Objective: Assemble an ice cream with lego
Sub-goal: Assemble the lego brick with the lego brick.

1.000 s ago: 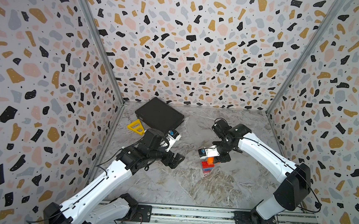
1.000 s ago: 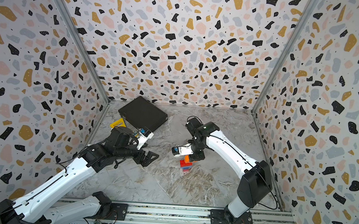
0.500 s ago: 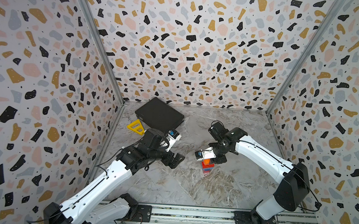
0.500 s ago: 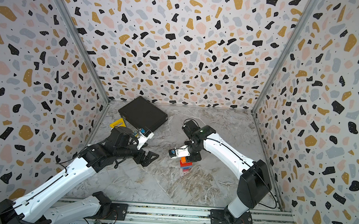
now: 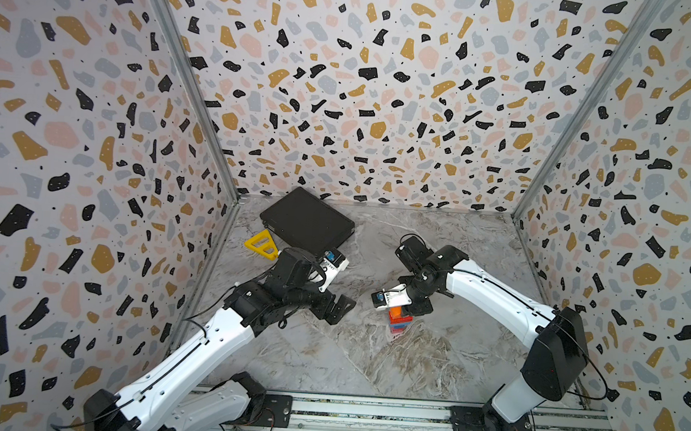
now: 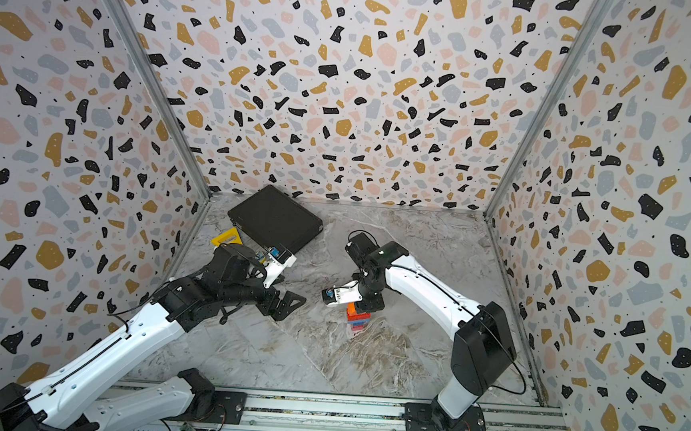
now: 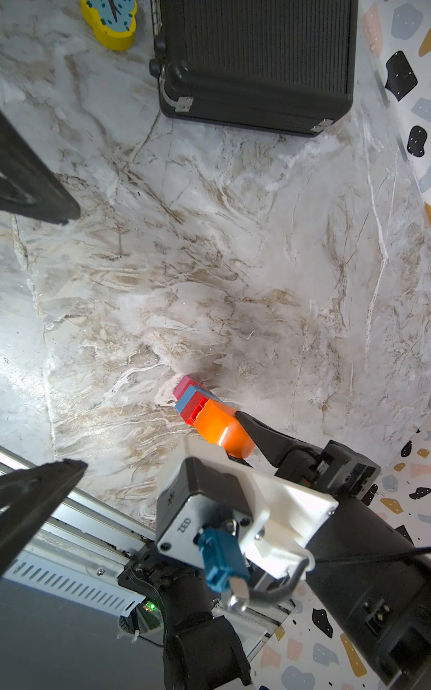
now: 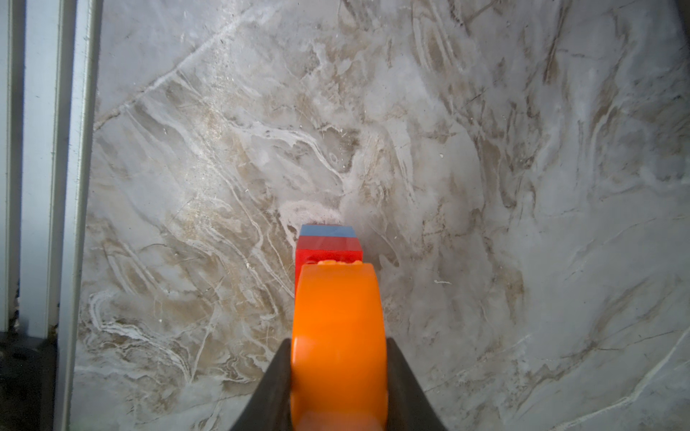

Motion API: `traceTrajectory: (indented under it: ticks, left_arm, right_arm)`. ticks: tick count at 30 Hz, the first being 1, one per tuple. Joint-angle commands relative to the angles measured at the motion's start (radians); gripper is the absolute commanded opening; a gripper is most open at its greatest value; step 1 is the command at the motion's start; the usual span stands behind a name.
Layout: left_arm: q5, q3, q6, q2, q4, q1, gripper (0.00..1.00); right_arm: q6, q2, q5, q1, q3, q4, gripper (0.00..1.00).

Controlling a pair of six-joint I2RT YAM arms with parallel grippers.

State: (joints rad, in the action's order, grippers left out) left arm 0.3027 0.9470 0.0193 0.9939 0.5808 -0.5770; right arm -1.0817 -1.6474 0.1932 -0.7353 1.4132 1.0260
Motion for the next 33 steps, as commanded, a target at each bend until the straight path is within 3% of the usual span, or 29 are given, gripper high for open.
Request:
traceTrajectory:
  ticks: [1,33]
  left_arm:
    - [0.007,-0.008,-0.008,-0.002,-0.029,0.007,1.00]
    - [0.019,-0.006,-0.007,0.007,-0.027,0.007,0.99]
  right_arm:
    - [0.013,-0.010,-0.004,-0.009,0.027,0.044,0.15]
    - [0.058,-0.036,0.008,-0.016,0.067,0.082,0.16]
